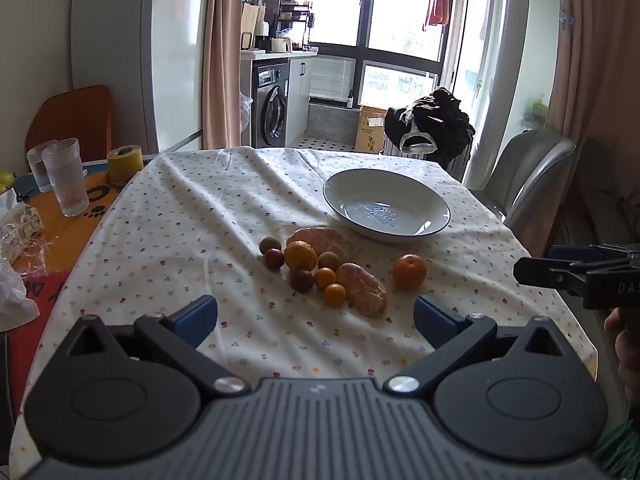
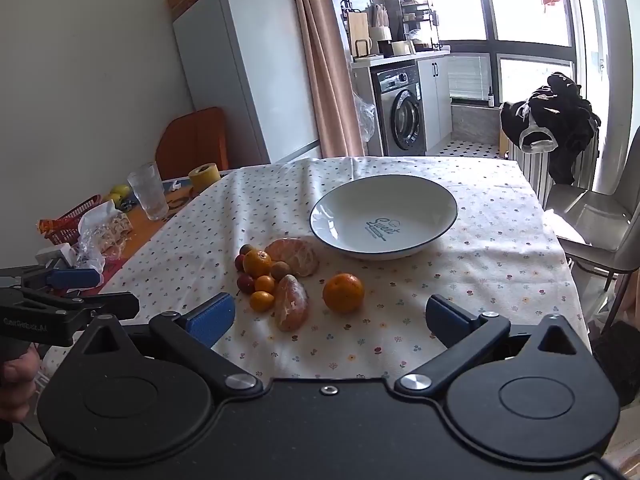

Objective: Organize fruits

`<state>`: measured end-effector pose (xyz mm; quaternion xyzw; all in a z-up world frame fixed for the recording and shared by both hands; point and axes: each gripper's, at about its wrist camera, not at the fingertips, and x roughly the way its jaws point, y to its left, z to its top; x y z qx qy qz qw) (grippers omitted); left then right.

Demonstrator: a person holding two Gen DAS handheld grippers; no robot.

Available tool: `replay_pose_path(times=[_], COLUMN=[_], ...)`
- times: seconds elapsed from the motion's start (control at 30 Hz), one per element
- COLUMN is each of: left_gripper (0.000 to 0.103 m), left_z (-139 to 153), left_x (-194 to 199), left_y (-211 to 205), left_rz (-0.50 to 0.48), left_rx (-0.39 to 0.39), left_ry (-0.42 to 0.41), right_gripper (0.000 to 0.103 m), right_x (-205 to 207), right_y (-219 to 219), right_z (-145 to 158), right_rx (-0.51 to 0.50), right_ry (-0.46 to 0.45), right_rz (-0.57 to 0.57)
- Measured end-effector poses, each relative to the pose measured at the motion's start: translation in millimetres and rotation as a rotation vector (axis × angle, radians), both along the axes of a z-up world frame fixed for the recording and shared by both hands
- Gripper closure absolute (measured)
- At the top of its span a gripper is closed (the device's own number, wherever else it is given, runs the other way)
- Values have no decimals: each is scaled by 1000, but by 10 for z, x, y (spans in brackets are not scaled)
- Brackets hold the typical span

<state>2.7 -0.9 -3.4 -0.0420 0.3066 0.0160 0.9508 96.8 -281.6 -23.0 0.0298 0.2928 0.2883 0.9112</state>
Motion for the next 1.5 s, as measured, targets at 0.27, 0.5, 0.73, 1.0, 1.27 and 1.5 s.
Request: replay_pose_path(times=[0.27,0.5,0.73,1.0,1.27,1.5], left_gripper=[0,0,0,0,0,0], left_z=[-25,-1,3,13,24,28], left_x=[-13,-40,-38,-42,-60,-50], left_y=[25,49,48,41,2,-4], left_rz=[5,7,6,1,-7,-5], left_rx=[-14,-22,-11,-9,-6,-7], left_ry=[-6,-15,-15,-17,-23,-23], right_gripper=[0,0,0,0,0,0], right_x=[-37,-49,-38,-33,-31,-33], right_y=[60,103,99,106,83,64], right_z=[7,-15,-20,-27,-6,15], right_rx=[-16,-50,-55,-62,-66,-69], right_ry=[-10,-20,-18,-19,-29,-35], right_rz=[15,9,1,-4,-10,-14])
